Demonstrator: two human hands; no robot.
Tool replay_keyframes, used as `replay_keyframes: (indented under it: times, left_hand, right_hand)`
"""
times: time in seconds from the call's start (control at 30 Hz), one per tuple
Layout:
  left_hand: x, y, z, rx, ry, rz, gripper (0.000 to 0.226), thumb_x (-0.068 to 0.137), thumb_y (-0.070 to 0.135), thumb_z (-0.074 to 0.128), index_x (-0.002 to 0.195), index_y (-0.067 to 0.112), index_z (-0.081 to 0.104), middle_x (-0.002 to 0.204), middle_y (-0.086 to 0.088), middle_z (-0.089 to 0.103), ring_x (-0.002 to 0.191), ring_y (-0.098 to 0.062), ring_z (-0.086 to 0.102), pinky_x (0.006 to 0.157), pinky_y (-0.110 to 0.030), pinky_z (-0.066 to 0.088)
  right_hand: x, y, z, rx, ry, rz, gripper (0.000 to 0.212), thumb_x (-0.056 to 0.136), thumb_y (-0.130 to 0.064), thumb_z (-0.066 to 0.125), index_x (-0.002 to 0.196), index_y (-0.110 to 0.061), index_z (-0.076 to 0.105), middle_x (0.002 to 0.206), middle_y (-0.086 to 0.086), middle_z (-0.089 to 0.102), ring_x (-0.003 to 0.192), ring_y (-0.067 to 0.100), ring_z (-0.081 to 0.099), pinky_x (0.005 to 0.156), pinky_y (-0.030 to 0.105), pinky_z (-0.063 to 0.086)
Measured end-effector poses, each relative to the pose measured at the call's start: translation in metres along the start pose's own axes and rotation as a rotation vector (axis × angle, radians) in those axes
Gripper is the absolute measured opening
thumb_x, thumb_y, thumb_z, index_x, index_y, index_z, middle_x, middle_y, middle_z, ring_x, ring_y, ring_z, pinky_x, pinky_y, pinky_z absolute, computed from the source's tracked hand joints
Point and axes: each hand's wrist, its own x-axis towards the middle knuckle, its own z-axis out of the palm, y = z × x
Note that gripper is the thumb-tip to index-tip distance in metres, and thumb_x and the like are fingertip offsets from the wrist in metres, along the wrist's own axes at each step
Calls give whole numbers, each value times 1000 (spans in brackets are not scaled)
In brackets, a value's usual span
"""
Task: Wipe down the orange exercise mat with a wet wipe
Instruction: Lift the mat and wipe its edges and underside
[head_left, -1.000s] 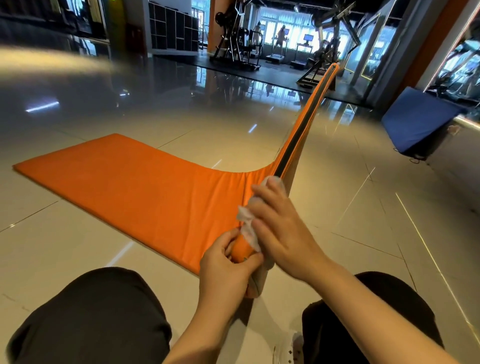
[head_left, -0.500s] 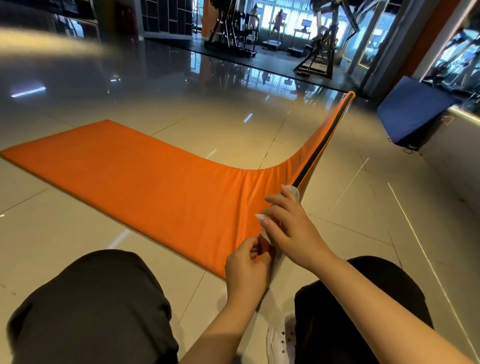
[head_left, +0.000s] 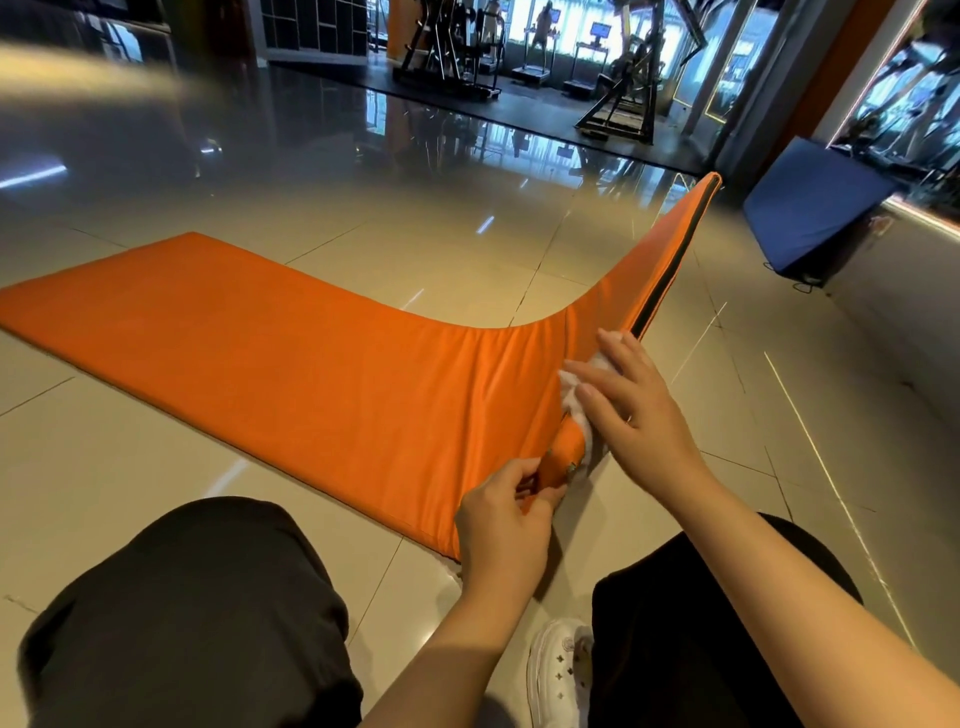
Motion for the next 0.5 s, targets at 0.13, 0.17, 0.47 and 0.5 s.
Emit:
replay_keyframes:
  times: [0.13,0.17,0.47,0.5]
  left_hand:
    - [5,-6,-1,58,-21,29,15,81,12,73,96,14,74,84,1,75,81,-13,69,76,-36,54]
    - [5,-5,-1,68,-23,41,16,80,15,71,96,14,74,84,1,75,82,-13,69,76,-37,54]
    - [21,5,6,-58,-30,25,29,78,10,81,83,37,72,70,33,66,75,5,66,69,-10,48]
    - [23,5,8,-86,-21,10,37,77,8,82,80,42,68,71,32,66,75,5,66,69,-8,47]
  right_hand:
    - [-25,-5,21,48,-83,-131,47,91,-55,37,128,-38,60,153,-19,29,149,1,-4,110,15,1]
    - [-24,-4,21,48,-90,-149,45,92,-53,38,126,-37,62,151,-19,32,149,0,-3,111,15,1]
    - [21,17,-7,18,27,-39,30,97,-41,37,121,-39,55,153,-5,38,139,-5,14,106,1,5]
    - [22,21,-8,25,24,-52,29,98,-42,37,123,-43,51,154,-7,34,142,-4,11,110,5,6]
